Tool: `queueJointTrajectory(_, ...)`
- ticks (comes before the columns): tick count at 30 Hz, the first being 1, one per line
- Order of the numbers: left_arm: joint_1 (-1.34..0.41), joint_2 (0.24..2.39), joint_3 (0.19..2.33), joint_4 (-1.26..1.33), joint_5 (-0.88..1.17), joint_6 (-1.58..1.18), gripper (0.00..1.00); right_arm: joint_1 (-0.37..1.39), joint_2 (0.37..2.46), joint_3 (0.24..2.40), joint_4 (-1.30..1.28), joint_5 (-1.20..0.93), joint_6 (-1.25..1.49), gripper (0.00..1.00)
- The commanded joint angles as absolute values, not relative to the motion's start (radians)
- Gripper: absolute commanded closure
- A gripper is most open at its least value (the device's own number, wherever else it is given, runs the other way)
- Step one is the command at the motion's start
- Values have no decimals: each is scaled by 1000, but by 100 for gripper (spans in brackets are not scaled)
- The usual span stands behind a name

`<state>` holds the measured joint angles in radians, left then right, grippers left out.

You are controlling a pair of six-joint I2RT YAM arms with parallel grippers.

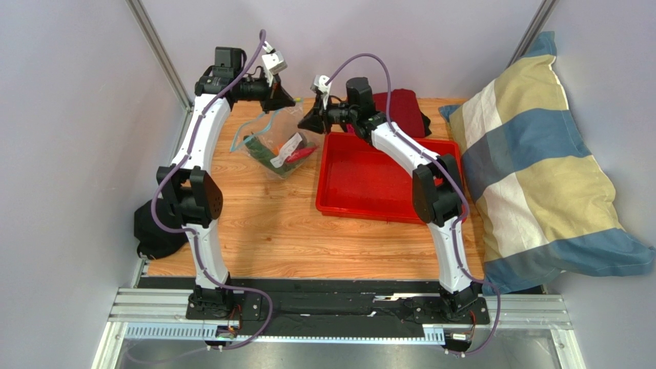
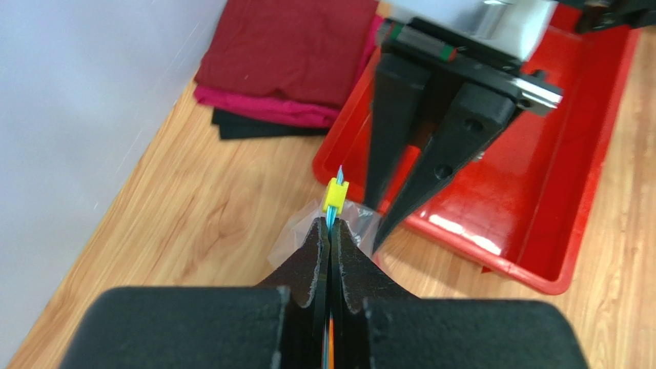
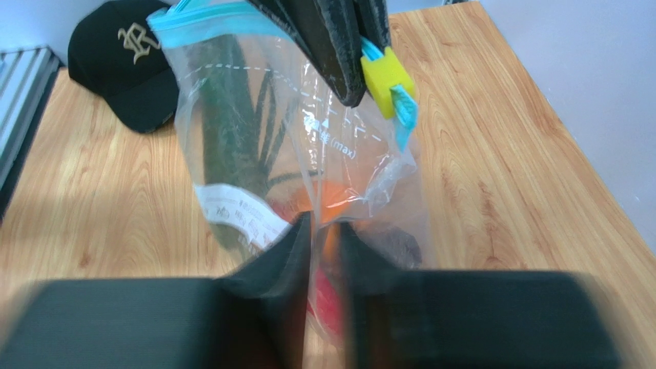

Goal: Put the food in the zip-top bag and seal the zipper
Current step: Zip the zipper food storage bag at the center of the board.

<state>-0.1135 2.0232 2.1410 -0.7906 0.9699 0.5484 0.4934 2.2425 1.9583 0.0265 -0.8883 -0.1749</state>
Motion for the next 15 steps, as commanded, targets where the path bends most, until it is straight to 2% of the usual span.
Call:
queueJointTrajectory(1, -112, 1956, 2135, -745, 1121, 570, 100, 468, 2211, 2013, -41, -959, -251, 49)
queueJointTrajectory(3, -112, 1954, 2128, -782, 1120, 603, 100, 454, 2168, 1973, -48, -953, -267, 41)
queueJointTrajectory(6, -117, 1953, 2126, -862, 1129, 689, 100, 425, 2111, 1939, -57, -957, -307, 40)
queueJointTrajectory(10, -146, 1953, 2123, -997, 1103, 854, 100, 408, 2072, 1943, -93, -969, -382, 45)
queueJointTrajectory(15, -172, 1954, 2126, -1055, 1075, 930, 100, 413, 2074, 1988, -191, -1005, -532, 49)
